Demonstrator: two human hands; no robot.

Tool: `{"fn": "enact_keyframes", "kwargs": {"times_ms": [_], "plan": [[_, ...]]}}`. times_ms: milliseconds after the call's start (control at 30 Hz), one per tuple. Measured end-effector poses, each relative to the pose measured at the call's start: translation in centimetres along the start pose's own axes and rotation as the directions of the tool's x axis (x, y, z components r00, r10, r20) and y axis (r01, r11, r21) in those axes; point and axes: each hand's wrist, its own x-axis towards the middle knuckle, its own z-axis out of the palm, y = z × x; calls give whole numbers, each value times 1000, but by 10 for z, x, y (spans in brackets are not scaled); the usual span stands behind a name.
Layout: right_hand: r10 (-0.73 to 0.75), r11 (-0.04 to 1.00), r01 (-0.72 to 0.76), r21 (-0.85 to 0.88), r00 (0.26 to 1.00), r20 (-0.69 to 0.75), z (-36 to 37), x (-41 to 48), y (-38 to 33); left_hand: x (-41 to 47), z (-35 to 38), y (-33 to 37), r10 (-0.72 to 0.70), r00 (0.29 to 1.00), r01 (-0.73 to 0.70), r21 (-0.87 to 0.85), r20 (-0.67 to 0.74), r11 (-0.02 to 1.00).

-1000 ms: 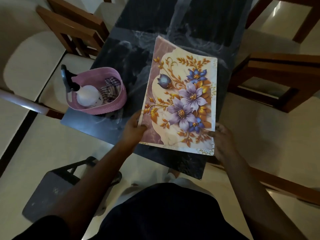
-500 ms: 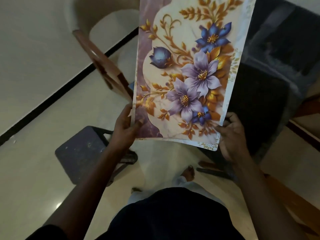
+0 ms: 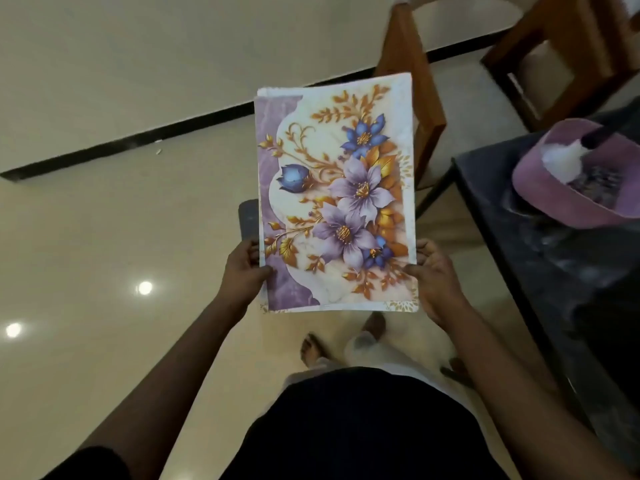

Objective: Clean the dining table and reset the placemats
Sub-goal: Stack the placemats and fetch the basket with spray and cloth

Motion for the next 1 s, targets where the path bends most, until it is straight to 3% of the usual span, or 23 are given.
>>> {"fn": "enact_keyframes", "kwargs": {"times_ms": [267, 567, 867, 1000], "plan": [[197, 942, -168, -291, 978, 72, 71, 79, 16, 39, -35, -64, -245, 964, 246, -8, -103, 969], [255, 733, -214, -645, 966, -30, 107, 183, 80, 125, -34, -127, -404, 896, 422, 71, -182, 904], [230, 552, -258, -793, 961, -153, 143, 225, 129, 185, -33, -164, -485, 853, 513, 143, -192, 846], [330, 518, -328, -790, 929, -169, 152, 227, 143, 196, -41, -174, -536, 832, 552, 122, -141, 825]]}}
